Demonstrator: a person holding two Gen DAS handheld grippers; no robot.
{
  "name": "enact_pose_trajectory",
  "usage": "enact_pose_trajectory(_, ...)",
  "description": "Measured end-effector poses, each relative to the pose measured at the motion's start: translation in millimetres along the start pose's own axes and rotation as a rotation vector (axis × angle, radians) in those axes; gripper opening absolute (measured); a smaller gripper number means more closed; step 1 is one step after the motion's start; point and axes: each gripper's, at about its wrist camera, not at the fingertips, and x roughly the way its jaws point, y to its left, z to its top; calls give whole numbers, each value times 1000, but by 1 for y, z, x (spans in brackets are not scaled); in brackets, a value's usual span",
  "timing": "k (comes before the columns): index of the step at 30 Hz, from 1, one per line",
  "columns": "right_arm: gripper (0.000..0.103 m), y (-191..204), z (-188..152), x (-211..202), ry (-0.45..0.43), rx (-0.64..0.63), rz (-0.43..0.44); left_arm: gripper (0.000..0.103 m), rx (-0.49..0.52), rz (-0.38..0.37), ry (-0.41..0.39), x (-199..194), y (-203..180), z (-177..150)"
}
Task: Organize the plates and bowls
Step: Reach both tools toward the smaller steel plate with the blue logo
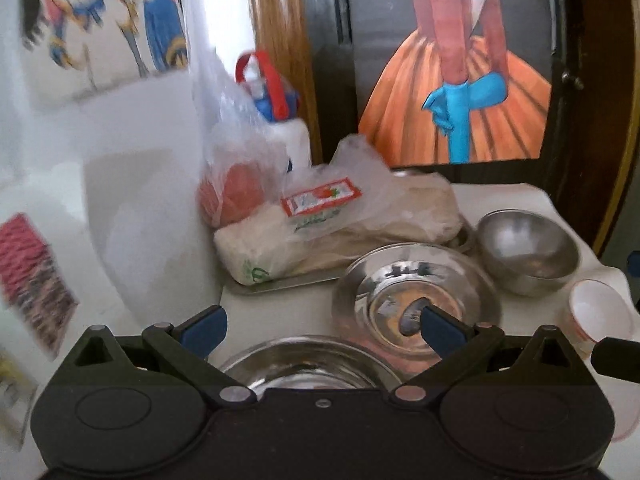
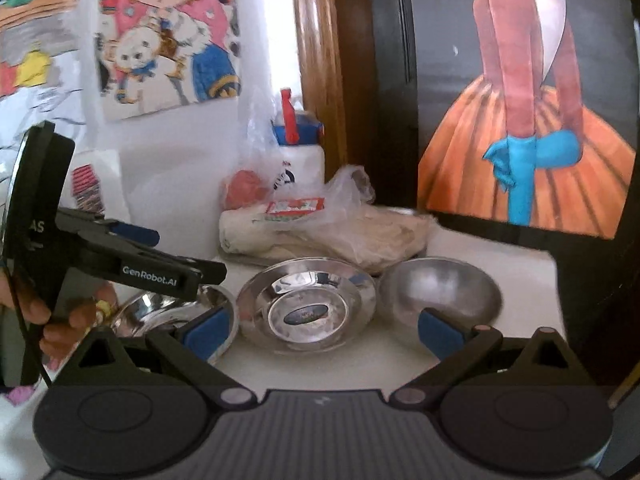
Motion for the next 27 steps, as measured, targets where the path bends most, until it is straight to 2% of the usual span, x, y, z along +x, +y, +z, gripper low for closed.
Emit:
enact_pose_trajectory(6, 102, -13, 6, 36, 60, 54, 24, 102, -50, -24, 61, 43, 14, 17)
enact_pose_trajectory(10, 91, -16, 5, 57, 119, 80, 29, 101, -53, -34, 113, 68, 15, 24)
enact_pose_trajectory(14, 85, -16, 3, 74, 170, 95, 14, 98, -61, -59, 153, 85, 15, 24)
enact_pose_trajectory(19, 83, -13, 3, 90, 214, 107, -5, 89, -81, -90, 176, 95, 14, 22)
enact_pose_trajectory(27, 73, -15, 2, 107, 268, 151, -33, 72, -145, -129, 235, 110, 17, 18)
